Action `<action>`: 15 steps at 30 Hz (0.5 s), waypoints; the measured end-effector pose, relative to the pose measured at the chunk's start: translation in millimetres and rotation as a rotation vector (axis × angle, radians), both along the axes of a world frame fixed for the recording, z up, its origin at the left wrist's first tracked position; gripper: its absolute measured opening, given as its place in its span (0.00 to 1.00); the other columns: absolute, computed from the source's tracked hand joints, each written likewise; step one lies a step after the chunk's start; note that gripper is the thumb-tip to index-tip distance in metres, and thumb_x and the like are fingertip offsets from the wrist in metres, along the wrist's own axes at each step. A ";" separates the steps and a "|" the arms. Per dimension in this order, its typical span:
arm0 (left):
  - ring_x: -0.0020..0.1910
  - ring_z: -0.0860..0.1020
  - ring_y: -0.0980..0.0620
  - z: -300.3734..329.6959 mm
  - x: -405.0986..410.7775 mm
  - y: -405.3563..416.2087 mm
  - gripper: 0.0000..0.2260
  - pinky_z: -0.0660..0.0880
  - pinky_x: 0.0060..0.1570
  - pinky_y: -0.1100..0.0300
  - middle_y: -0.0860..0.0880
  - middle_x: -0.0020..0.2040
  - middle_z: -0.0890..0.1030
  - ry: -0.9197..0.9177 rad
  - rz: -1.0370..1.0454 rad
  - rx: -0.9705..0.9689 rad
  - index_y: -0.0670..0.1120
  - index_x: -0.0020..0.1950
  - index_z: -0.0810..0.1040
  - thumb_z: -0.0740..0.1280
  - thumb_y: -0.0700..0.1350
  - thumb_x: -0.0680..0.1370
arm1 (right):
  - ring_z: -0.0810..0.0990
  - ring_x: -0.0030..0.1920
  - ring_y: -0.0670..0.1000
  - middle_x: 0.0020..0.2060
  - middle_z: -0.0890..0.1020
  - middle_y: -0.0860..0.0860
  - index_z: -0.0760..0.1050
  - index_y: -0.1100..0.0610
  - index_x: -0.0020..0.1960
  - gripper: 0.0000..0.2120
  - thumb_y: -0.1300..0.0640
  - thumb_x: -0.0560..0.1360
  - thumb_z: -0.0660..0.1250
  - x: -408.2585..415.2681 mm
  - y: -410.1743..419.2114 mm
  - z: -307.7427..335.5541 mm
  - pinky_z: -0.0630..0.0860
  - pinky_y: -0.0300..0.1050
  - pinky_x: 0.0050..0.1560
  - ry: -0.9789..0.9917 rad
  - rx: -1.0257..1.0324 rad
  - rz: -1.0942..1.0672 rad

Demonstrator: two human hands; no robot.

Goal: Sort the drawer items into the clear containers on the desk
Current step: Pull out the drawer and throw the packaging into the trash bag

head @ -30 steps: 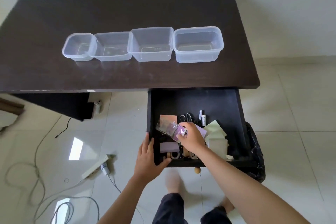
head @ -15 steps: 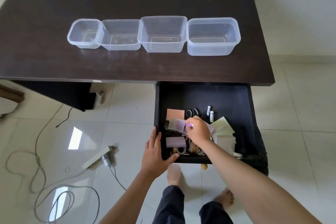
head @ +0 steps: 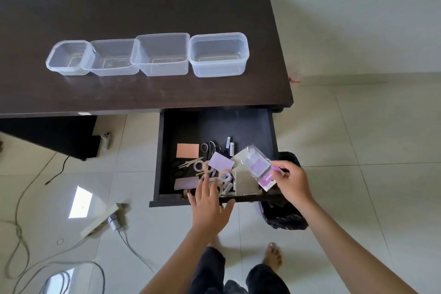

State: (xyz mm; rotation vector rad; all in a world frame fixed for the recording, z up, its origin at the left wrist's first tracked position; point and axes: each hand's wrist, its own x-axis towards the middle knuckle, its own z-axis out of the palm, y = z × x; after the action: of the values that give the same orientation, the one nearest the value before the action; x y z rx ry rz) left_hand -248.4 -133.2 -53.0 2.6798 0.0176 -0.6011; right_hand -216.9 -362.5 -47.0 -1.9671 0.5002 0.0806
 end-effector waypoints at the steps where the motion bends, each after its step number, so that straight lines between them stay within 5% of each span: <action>1: 0.78 0.45 0.47 0.4 -2.8 -14.7 0.33 0.44 0.73 0.38 0.50 0.79 0.46 -0.014 -0.011 -0.015 0.50 0.77 0.51 0.56 0.63 0.77 | 0.80 0.38 0.41 0.44 0.83 0.44 0.81 0.53 0.51 0.12 0.66 0.73 0.67 -8.5 -16.9 2.3 0.73 0.26 0.39 -0.006 -0.005 -0.042; 4: 0.77 0.50 0.47 -0.2 -10.3 -54.3 0.28 0.45 0.72 0.38 0.51 0.79 0.50 -0.058 -0.055 -0.034 0.54 0.75 0.56 0.56 0.61 0.78 | 0.81 0.39 0.47 0.45 0.83 0.46 0.81 0.52 0.51 0.12 0.66 0.72 0.68 -32.4 -64.5 3.0 0.75 0.28 0.41 0.004 -0.025 -0.154; 8: 0.77 0.48 0.46 -5.2 -19.1 -93.4 0.22 0.40 0.71 0.37 0.51 0.78 0.52 -0.053 -0.107 -0.062 0.60 0.74 0.60 0.55 0.59 0.80 | 0.80 0.42 0.53 0.46 0.84 0.52 0.81 0.57 0.50 0.10 0.65 0.72 0.67 -57.4 -112.2 -13.5 0.76 0.43 0.47 0.081 -0.128 -0.217; 15: 0.76 0.55 0.48 -13.9 -24.7 -118.9 0.15 0.39 0.71 0.36 0.52 0.71 0.69 -0.117 0.029 -0.075 0.61 0.65 0.74 0.61 0.56 0.79 | 0.78 0.43 0.56 0.48 0.84 0.58 0.80 0.63 0.53 0.12 0.66 0.73 0.62 -67.9 -137.0 -45.9 0.71 0.43 0.40 0.349 -0.259 0.001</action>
State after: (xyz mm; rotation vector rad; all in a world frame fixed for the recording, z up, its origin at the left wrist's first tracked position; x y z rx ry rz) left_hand -273.1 -252.2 -66.8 2.6325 0.0013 -0.4269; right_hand -284.8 -499.5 -92.9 -2.2184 0.7677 0.3804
